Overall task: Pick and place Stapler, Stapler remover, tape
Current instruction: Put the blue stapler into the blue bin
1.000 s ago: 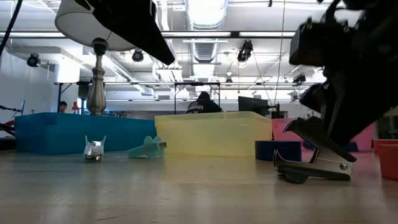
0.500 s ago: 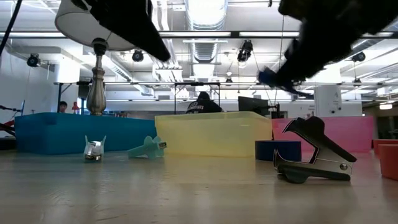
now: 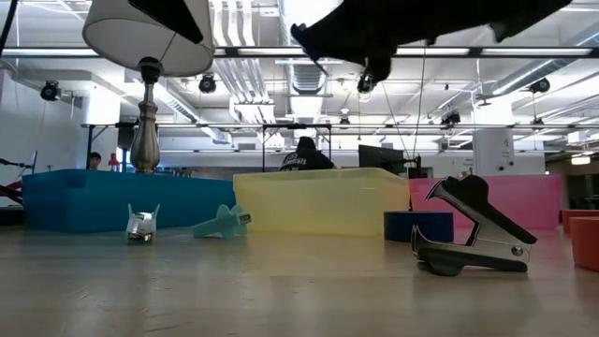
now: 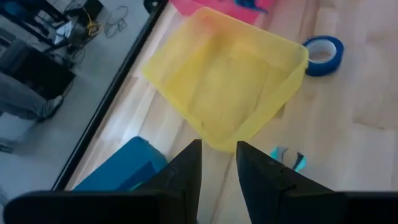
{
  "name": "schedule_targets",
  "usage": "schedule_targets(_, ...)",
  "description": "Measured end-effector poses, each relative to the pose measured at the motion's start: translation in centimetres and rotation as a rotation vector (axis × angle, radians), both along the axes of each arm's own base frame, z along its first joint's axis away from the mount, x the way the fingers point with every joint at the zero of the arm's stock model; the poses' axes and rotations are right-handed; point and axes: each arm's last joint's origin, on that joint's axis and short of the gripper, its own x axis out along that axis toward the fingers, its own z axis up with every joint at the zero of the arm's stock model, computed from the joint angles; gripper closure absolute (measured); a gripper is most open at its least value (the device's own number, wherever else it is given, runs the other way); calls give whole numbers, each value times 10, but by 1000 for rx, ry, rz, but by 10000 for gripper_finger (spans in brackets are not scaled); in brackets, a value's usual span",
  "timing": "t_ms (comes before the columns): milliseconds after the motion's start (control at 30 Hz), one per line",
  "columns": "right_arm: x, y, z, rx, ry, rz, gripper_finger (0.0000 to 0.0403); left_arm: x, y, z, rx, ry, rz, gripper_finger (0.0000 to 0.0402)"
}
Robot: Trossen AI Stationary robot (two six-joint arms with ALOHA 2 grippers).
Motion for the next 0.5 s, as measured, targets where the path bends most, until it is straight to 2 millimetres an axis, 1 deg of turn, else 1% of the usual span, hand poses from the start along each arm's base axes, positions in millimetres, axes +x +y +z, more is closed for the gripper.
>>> schedule_targets(100,6,-8,-7,10,14,72,339,-4,3,-6,-14,-37,12,296)
schedule_targets(233,8,-8,-14,-21,44,105,339,1,0,-25,-36,-70,-17,288)
schedule_targets(333,8,-6,-15,-65,65,151,339,7,-3,-40,-62,-86,-91,277)
schedule_targets(400,7,-4,-16,-58,76,200,339,12,-5,-46,-90,-106,-151,265)
schedule_targets(500,7,-3,-17,-24,96,247,339,19,-10,-48,-86,-167,-256,243)
